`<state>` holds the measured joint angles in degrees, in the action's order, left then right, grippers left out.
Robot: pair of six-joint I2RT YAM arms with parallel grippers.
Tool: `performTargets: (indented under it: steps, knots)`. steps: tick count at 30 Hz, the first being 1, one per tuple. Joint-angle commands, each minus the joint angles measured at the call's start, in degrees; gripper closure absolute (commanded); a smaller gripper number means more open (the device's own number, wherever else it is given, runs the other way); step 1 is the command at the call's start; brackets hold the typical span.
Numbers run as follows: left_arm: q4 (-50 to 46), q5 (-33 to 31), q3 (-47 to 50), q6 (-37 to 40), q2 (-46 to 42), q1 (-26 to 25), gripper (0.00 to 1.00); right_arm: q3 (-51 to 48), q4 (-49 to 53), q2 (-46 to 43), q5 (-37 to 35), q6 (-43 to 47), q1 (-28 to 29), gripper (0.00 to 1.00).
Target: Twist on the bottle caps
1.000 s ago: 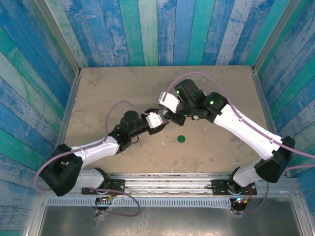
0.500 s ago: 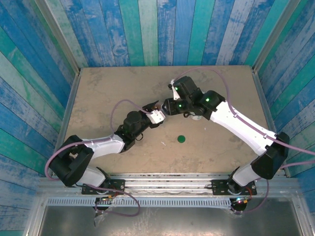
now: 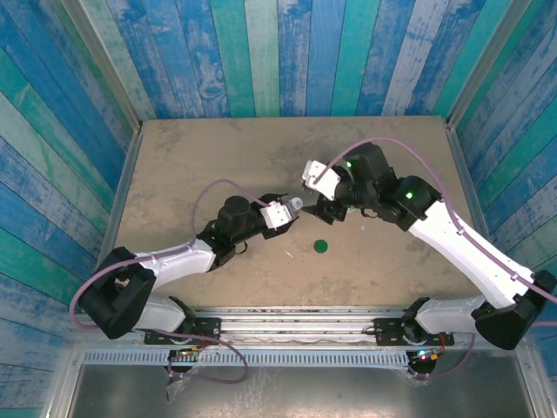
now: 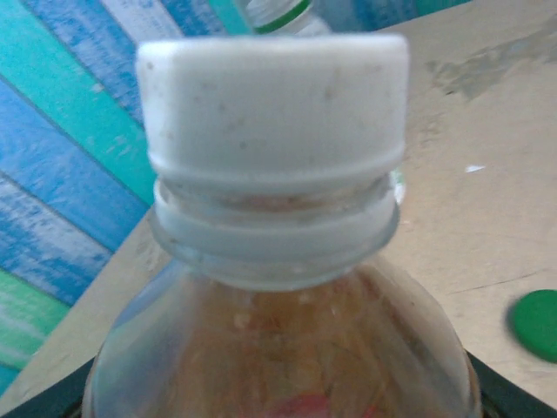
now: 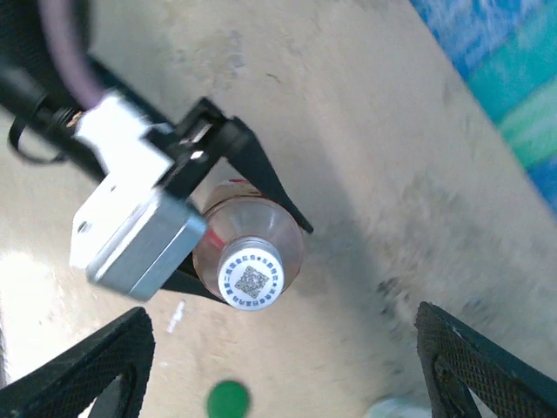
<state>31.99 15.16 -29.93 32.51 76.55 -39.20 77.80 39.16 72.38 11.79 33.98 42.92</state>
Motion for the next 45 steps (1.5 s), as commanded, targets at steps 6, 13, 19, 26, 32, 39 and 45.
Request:
performTargets:
  steps: [6, 13, 19, 26, 32, 39, 45]
  knots:
    - [-6.09, 6.17, -2.14, -0.8, -2.85, 0.09, 0.37, 2.55, 7.04, 4.07, -2.41, 29.43, 3.93, 0.29]
    - [-7.47, 6.47, -2.23, -0.56, -3.9, 0.11, 0.36, 5.67, 10.28, 9.71, -2.43, 31.89, 4.72, 0.39]
    - [-8.26, 6.92, -2.15, -0.34, -4.32, 0.13, 0.36, 6.04, 10.42, 12.29, -2.49, 32.28, 4.84, 0.46]
    - [-8.26, 6.82, -2.13, -0.2, -4.31, 0.09, 0.36, 7.11, 11.1, 14.14, -3.65, 31.57, 4.89, 0.58]
    - [-8.42, 6.77, -2.23, -0.08, -4.31, 0.09, 0.36, 6.81, 11.23, 14.54, -5.47, 31.87, 4.86, 0.57]
    - [-9.03, 6.52, -2.59, 0.01, -4.3, 0.12, 0.36, 7.45, 12.37, 14.54, -4.59, 30.88, 4.84, 0.76]
    - [-7.4, 5.5, -2.57, -0.51, -4.3, 0.1, 0.36, 8.04, 11.61, 14.63, -3.5, 25.36, 4.73, 0.78]
